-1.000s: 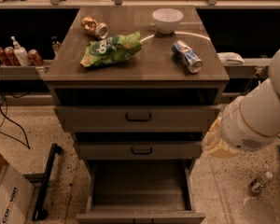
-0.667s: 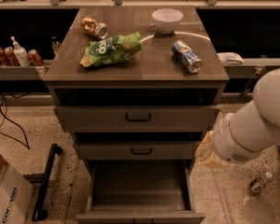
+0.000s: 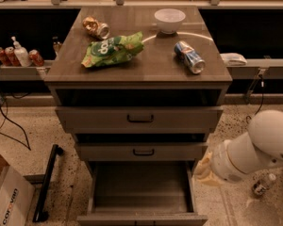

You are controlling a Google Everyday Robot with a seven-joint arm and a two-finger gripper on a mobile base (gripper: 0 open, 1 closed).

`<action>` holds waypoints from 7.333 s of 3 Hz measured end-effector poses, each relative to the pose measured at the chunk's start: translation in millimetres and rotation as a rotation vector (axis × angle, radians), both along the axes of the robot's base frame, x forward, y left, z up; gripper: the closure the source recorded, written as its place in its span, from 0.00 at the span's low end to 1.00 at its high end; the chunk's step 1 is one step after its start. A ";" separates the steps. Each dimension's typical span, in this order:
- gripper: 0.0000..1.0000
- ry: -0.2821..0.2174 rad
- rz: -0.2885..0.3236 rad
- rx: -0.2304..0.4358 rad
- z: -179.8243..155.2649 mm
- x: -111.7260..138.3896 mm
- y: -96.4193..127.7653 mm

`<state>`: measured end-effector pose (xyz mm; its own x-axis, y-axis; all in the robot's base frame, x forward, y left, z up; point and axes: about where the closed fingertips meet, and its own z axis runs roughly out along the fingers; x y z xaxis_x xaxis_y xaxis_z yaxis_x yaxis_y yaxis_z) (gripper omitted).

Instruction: Close bottom drawer

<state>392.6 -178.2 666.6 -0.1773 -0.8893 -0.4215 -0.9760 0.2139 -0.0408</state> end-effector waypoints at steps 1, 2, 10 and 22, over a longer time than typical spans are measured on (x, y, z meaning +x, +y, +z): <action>1.00 0.023 -0.029 0.044 -34.5 1.1 -14.4; 1.00 0.029 -0.028 0.048 -38.0 0.5 -13.7; 1.00 0.169 -0.081 0.305 -251.0 40.3 -24.7; 0.59 0.386 -0.215 0.463 -462.7 -5.3 -24.4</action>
Offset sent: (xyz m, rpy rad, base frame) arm 0.0011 -0.0125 -0.0295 0.0381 0.0192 -0.0254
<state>387.3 -202.6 203.9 -0.5473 -0.5580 -0.6238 -0.8353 0.3179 0.4485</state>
